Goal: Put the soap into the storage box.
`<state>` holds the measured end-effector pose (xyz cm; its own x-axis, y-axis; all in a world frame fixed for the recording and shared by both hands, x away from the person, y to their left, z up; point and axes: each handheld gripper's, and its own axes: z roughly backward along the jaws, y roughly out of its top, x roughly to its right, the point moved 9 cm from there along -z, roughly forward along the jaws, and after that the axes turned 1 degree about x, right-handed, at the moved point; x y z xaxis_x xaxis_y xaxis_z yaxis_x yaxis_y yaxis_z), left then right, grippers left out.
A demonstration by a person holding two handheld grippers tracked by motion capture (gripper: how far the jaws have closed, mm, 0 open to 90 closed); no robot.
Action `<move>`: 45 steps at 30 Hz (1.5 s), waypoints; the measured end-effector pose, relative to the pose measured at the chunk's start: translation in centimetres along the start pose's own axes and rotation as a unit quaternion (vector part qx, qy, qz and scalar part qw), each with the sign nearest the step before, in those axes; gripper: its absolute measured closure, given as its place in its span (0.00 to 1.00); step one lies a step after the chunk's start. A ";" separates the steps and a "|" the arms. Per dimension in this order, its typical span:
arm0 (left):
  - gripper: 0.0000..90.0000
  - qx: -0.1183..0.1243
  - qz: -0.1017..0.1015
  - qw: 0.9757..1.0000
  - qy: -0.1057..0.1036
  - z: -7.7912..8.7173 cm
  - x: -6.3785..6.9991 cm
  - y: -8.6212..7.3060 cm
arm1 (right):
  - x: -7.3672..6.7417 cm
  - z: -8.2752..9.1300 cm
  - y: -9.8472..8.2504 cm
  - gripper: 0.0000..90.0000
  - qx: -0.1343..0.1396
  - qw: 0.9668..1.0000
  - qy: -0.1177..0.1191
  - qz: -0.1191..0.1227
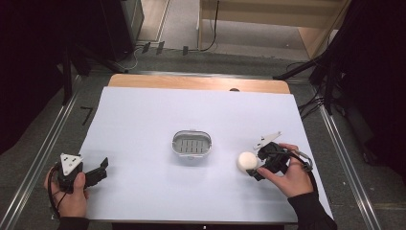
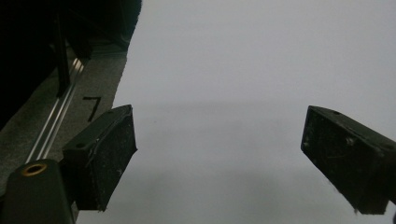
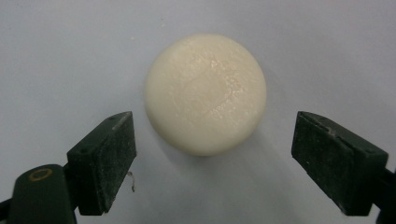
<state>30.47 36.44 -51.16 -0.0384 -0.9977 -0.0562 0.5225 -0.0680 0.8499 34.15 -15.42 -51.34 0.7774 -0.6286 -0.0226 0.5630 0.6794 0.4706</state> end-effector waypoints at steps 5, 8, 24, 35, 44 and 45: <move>0.12 0.001 0.000 1.000 0.000 0.0 0.0 0.0 | -0.1 -0.6 0.1 0.17 -0.005 1.000 0.000 -0.006; 0.12 0.001 0.000 1.000 0.000 0.0 0.0 0.0 | -0.1 -0.8 0.2 0.18 -0.007 1.000 0.002 -0.006; 0.12 0.000 0.000 1.000 -0.003 0.0 0.0 0.0 | -0.5 -2.3 1.2 0.21 -0.016 1.000 0.001 -0.005; 0.12 0.000 0.000 1.000 -0.002 0.0 0.0 0.0 | -0.5 -2.5 1.2 0.24 -0.020 1.000 0.003 -0.010; 0.12 0.000 0.001 1.000 -0.004 0.0 0.0 0.0 | -0.5 -2.9 1.3 0.27 -0.031 0.999 0.000 -0.017; 0.12 0.000 0.001 1.000 -0.004 0.0 0.0 0.0 | -0.5 -2.9 1.3 0.27 -0.032 0.999 0.000 -0.017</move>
<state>30.48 36.42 -51.18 -0.0440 -0.9977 -0.0506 0.5234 -0.0662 0.8495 35.32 -13.17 -53.30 0.7570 -0.6523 -0.0375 0.6064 0.6799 0.4124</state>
